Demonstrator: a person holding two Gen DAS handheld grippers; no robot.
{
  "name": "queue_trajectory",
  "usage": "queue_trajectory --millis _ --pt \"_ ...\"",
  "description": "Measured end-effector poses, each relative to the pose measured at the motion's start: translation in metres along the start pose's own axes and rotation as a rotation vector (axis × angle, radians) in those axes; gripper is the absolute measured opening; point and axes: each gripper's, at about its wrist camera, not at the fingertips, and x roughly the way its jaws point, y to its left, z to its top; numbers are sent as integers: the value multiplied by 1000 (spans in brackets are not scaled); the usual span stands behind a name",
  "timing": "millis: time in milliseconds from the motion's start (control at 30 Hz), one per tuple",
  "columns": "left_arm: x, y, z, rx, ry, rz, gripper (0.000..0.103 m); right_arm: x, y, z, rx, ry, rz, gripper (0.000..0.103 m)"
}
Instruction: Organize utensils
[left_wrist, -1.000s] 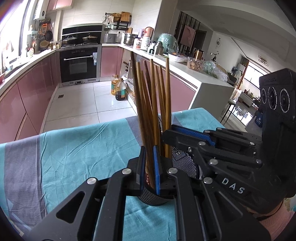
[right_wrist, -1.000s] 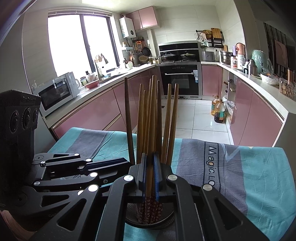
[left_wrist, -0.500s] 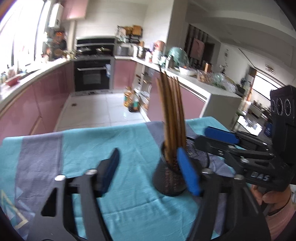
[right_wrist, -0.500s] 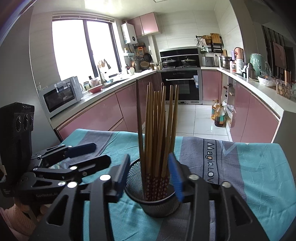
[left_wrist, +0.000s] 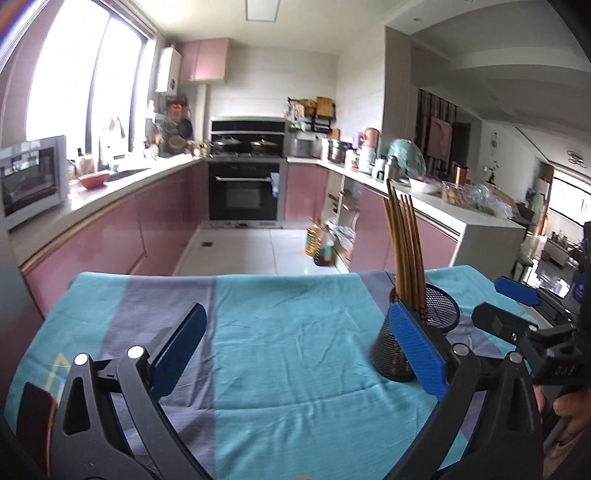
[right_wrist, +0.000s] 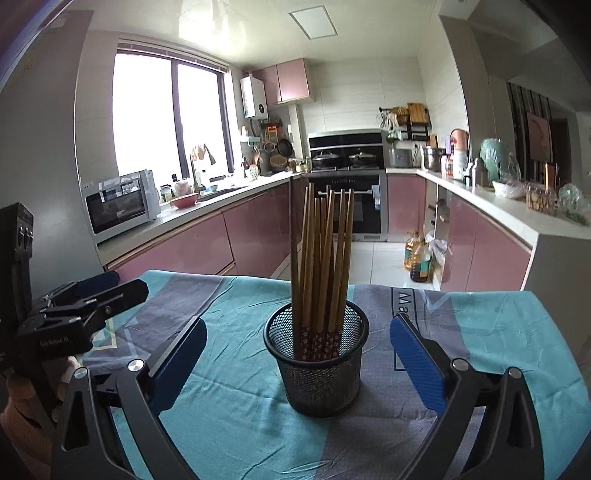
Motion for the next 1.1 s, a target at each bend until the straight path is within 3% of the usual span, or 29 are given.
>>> queue_trajectory --millis 500,1100 --pt "-60 7 -17 -34 -123 74 97 -23 31 -21 -34 -102 -98 96" --pt "-82 0 -25 -20 -191 105 97 -39 45 -25 -58 -179 -146 96"
